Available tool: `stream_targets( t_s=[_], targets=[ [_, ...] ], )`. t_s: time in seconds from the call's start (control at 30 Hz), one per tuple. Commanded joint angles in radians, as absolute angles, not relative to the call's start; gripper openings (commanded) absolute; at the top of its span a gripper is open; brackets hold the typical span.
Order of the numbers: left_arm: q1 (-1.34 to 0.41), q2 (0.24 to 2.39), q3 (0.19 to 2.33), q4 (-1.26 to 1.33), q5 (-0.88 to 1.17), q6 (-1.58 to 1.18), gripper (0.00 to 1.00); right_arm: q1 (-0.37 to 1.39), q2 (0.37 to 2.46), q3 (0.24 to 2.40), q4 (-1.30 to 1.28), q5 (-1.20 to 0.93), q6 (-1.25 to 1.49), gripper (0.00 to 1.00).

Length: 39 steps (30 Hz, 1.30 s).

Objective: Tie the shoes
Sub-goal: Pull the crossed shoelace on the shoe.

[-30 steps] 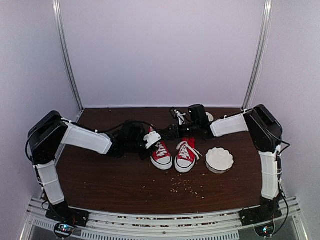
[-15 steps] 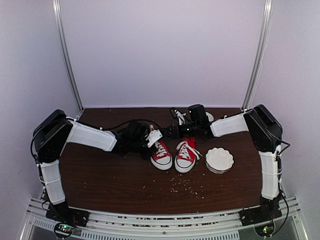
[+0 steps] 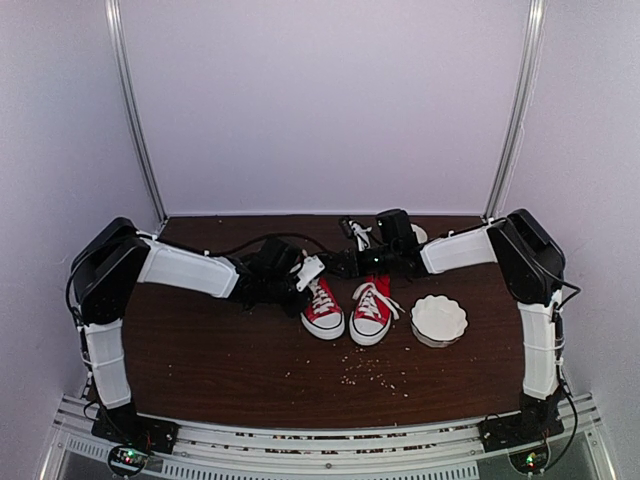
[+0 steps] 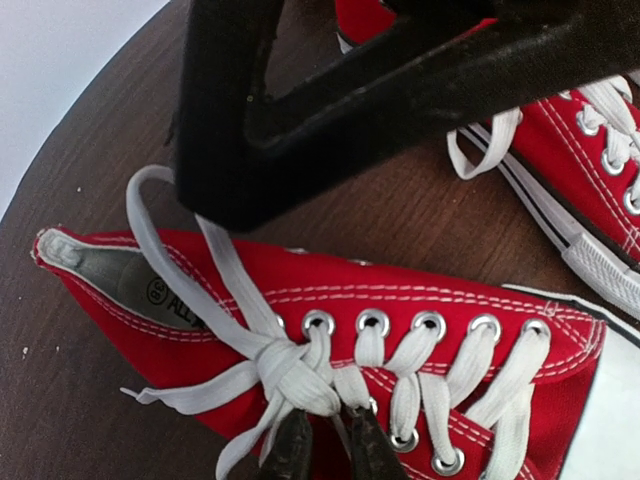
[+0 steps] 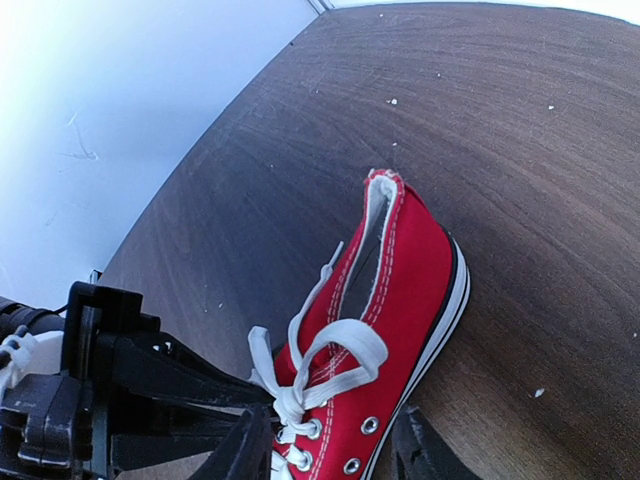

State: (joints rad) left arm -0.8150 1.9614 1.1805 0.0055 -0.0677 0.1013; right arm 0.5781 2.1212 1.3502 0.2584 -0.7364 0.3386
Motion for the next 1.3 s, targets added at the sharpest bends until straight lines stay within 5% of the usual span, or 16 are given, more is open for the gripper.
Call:
stream_targets(
  t_s=[0.0,0.13,1.27],
  targets=[
    [-0.81,1.988,1.207,-0.027,-0.086,0.087,0.11,0.583,2.102,1.35,0.263,-0.733,0.323,0.4],
    [-0.81,1.978,1.187,-0.01,-0.056,0.089,0.0,0.582,2.106,1.353,0.27,-0.739,0.331,0.4],
    [-0.81,1.834,1.004,0.01,0.074,0.078,0.0,0.59,2.119,1.347,0.358,-0.781,0.402,0.42]
  ],
)
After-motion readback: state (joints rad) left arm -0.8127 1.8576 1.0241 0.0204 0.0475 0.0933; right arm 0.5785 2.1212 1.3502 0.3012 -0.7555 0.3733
